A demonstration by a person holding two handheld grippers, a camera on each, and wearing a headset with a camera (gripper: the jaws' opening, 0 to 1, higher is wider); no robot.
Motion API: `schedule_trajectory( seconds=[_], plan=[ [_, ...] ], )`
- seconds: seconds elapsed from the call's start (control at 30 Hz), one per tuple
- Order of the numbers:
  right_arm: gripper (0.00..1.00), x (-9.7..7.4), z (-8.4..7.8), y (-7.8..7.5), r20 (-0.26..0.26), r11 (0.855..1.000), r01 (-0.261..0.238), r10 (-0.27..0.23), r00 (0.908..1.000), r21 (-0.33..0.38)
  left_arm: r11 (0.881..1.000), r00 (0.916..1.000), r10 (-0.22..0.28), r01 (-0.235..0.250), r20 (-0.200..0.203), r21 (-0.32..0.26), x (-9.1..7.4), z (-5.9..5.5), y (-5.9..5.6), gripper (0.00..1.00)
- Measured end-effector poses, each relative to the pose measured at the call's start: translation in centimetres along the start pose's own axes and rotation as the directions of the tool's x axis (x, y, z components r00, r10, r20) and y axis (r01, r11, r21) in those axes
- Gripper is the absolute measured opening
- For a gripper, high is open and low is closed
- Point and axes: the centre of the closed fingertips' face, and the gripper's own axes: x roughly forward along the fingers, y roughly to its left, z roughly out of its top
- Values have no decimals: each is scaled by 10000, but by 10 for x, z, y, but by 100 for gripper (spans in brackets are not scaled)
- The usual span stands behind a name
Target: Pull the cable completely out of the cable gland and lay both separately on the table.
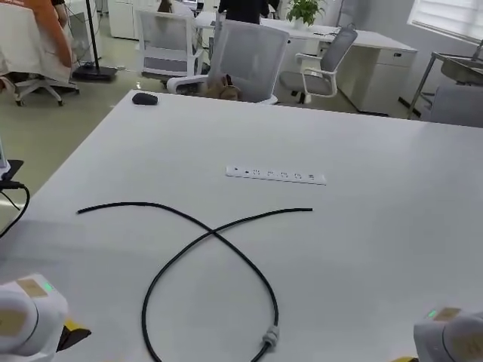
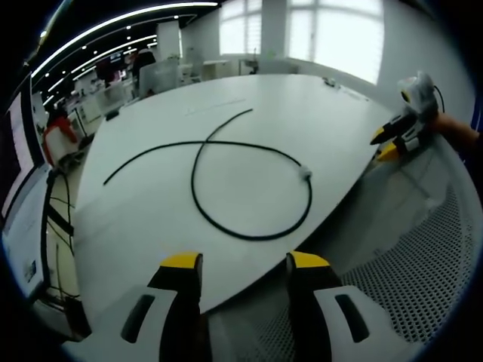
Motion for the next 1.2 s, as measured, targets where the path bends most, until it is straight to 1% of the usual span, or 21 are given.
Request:
schedule_trajectory(
  seconds=[0.07,0.1,0.13,0.17,0.2,0.23,0.33,0.4,0.43,0.5,0.57,0.6,0.7,0.77,0.87,0.93,0.97,1.03,1.1,1.13,1.2],
  plan=[
    [36,0,0,0,1,10000,-5,5,10000,-2,9994,9999,18,-22,101,336,-1,4,0,42],
    [36,0,0,0,1,10000,0,0,10000,12,9968,9997,-11,-8,236,802,-2,7,1,39],
    [36,0,1,0,-1,10000,5,-5,10000,21,9946,9997,-88,63,239,1033,-3,9,-1,39],
    [36,0,1,0,0,10000,-1,1,10000,21,9949,9999,-84,70,126,1010,-6,11,-4,39],
    [36,0,1,0,-6,10000,0,0,10000,21,9943,9999,-67,52,134,1062,-6,14,-4,40],
    [36,1,1,-1,-8,10000,1,-1,10000,28,9902,9997,-85,49,251,1393,-6,21,-4,41],
    [36,1,1,-1,-9,10000,-6,6,10000,40,9808,9998,-205,192,48,1940,-5,31,-7,42],
    [36,1,1,-1,-1,10000,-7,7,10000,46,9672,9996,-266,261,-15,2528,-2,41,-11,42],
    [36,1,1,-1,0,10000,-4,4,10000,57,9661,9996,-277,270,-9,2567,0,42,-12,42],
    [36,1,1,-1,11,10000,2,-2,10000,87,9611,9989,-463,443,9,2726,6,50,-20,42],
    [36,1,2,-2,17,10000,9,-10,10000,94,9619,9952,-967,900,136,2581,14,57,-32,41],
    [36,1,2,-2,16,10000,21,-21,10000,96,9629,9931,-1169,1119,59,2455,19,59,-38,41],
    [36,1,2,-3,36,9999,43,-43,10000,109,9548,9900,-1414,1368,-16,2641,29,65,-50,39],
    [36,1,2,-4,64,9999,69,-70,10000,159,9463,9871,-1596,1571,-143,2824,38,70,-58,37],
    [36,1,2,-4,77,9997,89,-91,9999,214,9347,9833,-1750,1816,-492,3056,53,75,-67,37],
    [36,1,2,-5,105,9996,102,-105,9999,258,9327,9810,-1793,1936,-745,3043,63,79,-72,39],
    [35,1,2,-5,105,9996,114,-116,9999,248,9285,9793,-1848,2017,-831,3118,69,83,-76,38],
    [35,1,3,-5,92,9997,117,-119,9999,201,9166,9730,-2091,2297,-973,3273,78,88,-86,36],
    [34,2,3,-5,91,9998,116,-118,9999,185,9089,9666,-2344,2557,-1037,3293,86,91,-95,33],
    [34,2,3,-5,95,9998,113,-115,9999,180,9028,9593,-2584,2817,-1137,3250,92,93,-102,33],
    [34,2,3,-5,91,9997,116,-118,9999,192,9004,9514,-2824,3071,-1229,3080,103,95,-111,33]
  ],
)
